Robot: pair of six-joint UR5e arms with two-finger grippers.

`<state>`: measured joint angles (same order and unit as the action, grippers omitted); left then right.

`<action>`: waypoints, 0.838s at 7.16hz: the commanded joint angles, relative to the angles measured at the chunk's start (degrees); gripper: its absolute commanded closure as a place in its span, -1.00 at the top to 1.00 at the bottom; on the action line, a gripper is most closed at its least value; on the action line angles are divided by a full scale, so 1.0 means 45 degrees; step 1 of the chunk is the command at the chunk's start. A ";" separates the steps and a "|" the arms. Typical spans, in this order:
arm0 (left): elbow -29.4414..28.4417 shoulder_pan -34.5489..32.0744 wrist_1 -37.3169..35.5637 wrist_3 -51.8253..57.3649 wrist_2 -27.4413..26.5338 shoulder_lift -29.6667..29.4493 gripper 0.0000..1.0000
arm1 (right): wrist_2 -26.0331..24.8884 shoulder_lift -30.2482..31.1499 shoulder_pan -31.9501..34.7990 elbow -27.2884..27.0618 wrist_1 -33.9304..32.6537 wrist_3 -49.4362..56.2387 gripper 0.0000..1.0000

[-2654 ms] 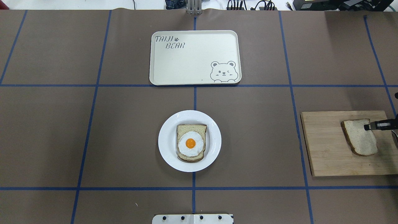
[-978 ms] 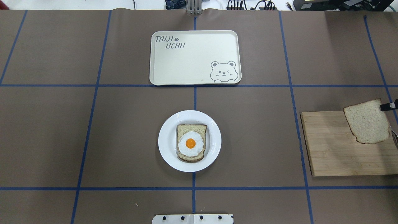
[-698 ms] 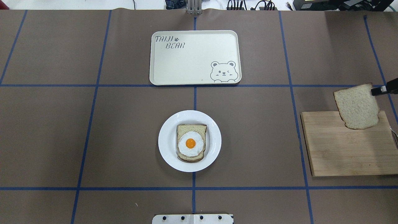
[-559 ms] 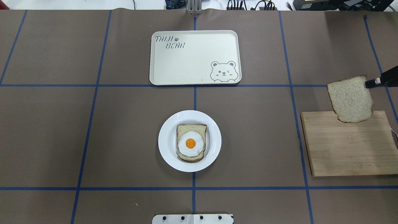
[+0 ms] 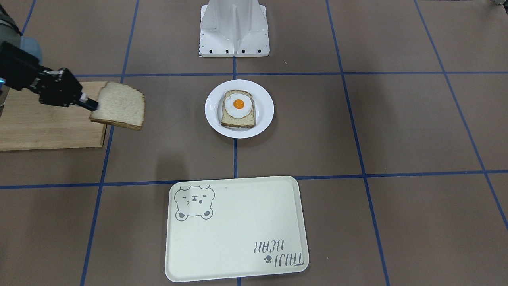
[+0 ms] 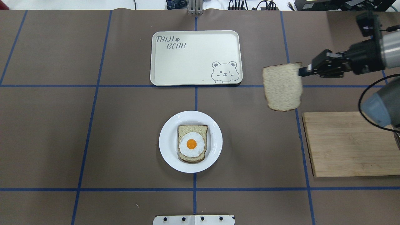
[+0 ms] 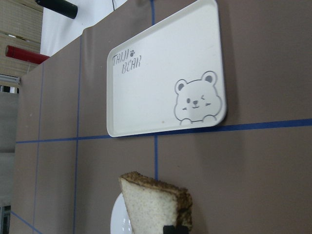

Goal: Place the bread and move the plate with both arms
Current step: 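Carry the bread slice with the right gripper over the white plate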

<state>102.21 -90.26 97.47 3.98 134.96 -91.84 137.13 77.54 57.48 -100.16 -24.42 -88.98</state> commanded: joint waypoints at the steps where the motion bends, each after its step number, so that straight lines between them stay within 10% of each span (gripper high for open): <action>1: -0.0075 0.0000 0.0000 -0.0259 -0.0010 -0.0001 0.99 | -0.4300 -0.0862 -0.3402 -0.0262 -0.0022 -0.0929 -1.00; 6: -0.0154 0.0000 -0.0020 -0.0415 0.0009 -0.0001 0.99 | -0.9044 -0.1507 -0.7711 0.0399 -0.0159 -0.0425 -1.00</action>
<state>101.55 -90.26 97.39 2.34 134.94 -91.82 99.12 71.16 25.47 -99.69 -25.18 -92.11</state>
